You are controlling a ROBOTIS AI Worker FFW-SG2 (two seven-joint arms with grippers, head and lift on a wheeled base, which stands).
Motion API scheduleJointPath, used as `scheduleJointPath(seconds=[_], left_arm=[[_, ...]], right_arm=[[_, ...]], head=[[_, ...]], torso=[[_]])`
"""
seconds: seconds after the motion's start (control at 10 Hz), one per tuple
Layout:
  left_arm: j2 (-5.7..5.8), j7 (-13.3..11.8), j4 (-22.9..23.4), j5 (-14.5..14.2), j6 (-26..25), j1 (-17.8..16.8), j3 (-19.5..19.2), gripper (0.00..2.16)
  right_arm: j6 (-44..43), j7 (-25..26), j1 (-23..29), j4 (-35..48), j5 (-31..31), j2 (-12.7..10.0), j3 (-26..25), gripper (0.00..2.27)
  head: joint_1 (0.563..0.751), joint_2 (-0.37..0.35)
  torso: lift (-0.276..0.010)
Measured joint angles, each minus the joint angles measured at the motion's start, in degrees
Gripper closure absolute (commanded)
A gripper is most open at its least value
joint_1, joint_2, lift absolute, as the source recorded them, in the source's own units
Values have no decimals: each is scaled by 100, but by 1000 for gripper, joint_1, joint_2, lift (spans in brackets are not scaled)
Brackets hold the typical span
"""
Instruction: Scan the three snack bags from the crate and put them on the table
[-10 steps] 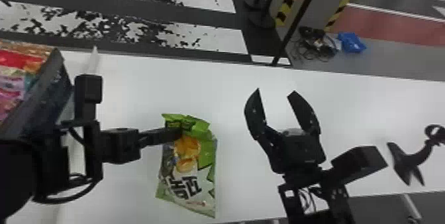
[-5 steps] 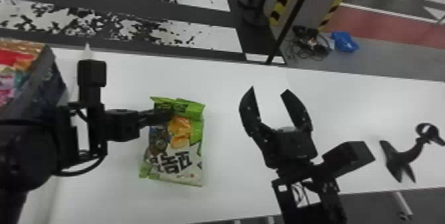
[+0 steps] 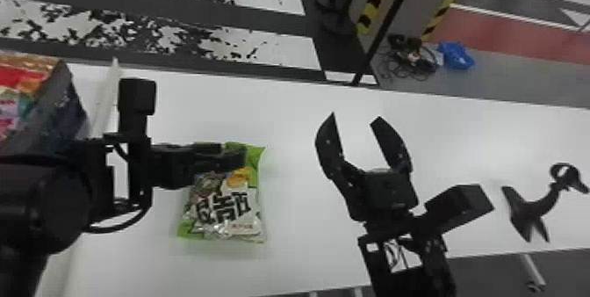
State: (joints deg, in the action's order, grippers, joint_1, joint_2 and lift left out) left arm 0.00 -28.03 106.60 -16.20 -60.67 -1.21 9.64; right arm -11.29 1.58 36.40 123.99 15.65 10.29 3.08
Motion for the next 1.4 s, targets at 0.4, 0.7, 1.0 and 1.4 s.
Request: scheduleJointPath(seconds=[0.4, 0.7, 1.0, 1.4], left_arm=[[0, 673, 1156, 407, 8, 562, 8, 33], [134, 1122, 1927, 512, 725, 1203, -435, 33], [466, 1325, 2500, 656, 1555, 1978, -910, 33], [649, 1090, 3346, 587, 2509, 3348, -1889, 33]], right_arm=[[0, 0, -123, -134, 4, 1, 53, 87], [-14, -4, -225, -314, 0, -1, 138, 87], [-18, -9, -228, -385, -8, 8, 205, 100], [-134, -33, -204, -596, -16, 27, 576, 583]], head=[[695, -270], [695, -175], [695, -84], [695, 55]], torso=[[-94], [-94], [-94], [-94]])
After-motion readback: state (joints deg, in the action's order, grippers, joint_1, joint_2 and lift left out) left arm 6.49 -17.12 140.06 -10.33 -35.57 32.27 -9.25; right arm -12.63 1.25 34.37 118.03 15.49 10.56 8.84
